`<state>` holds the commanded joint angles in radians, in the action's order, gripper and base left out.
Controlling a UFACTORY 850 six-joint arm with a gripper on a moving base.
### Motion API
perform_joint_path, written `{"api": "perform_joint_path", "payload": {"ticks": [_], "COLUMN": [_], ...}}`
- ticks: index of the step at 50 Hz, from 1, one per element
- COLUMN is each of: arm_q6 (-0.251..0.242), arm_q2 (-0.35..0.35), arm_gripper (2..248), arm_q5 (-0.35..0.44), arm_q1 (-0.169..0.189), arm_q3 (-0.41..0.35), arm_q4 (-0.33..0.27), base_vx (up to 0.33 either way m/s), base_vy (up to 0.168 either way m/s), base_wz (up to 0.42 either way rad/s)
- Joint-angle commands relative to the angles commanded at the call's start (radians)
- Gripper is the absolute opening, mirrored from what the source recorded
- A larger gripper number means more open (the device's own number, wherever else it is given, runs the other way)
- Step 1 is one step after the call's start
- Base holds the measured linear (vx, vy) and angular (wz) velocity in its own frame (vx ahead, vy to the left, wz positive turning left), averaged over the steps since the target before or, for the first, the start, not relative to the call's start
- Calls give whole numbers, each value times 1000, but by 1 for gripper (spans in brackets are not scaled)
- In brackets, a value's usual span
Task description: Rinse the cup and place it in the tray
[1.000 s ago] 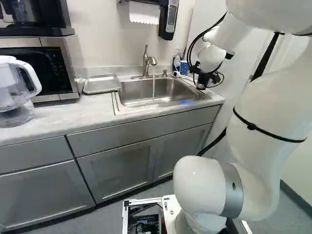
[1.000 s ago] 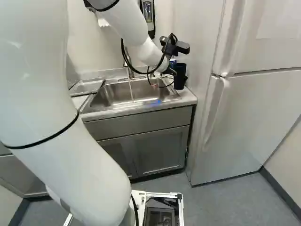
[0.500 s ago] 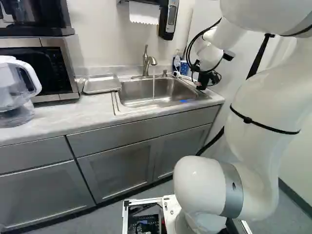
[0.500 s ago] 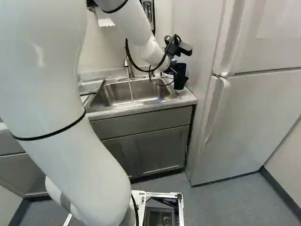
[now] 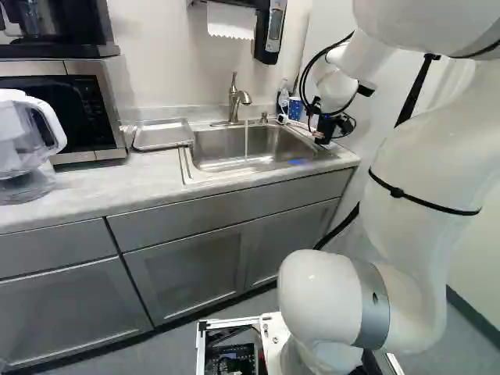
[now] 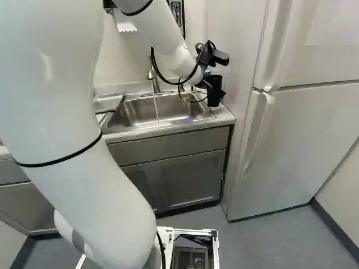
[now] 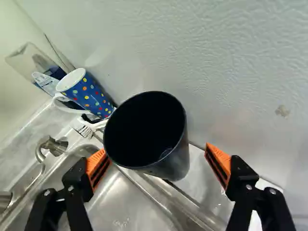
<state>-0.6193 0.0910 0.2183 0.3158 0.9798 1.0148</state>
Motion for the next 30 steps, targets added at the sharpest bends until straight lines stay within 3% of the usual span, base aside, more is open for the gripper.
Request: {"api": "perform_joint_path", "payload": {"ticks": [18,30], "arm_q6": [-189,-189], "arm_q2": [0,0], "arm_gripper": [247,247], "arm_q5": [0,0], "arm_q1": [0,0], "arm_q3": [0,0], "arm_q4": [0,0], "base_vx": [0,0], "base_vy": [0,0], "base_wz": [0,0]}}
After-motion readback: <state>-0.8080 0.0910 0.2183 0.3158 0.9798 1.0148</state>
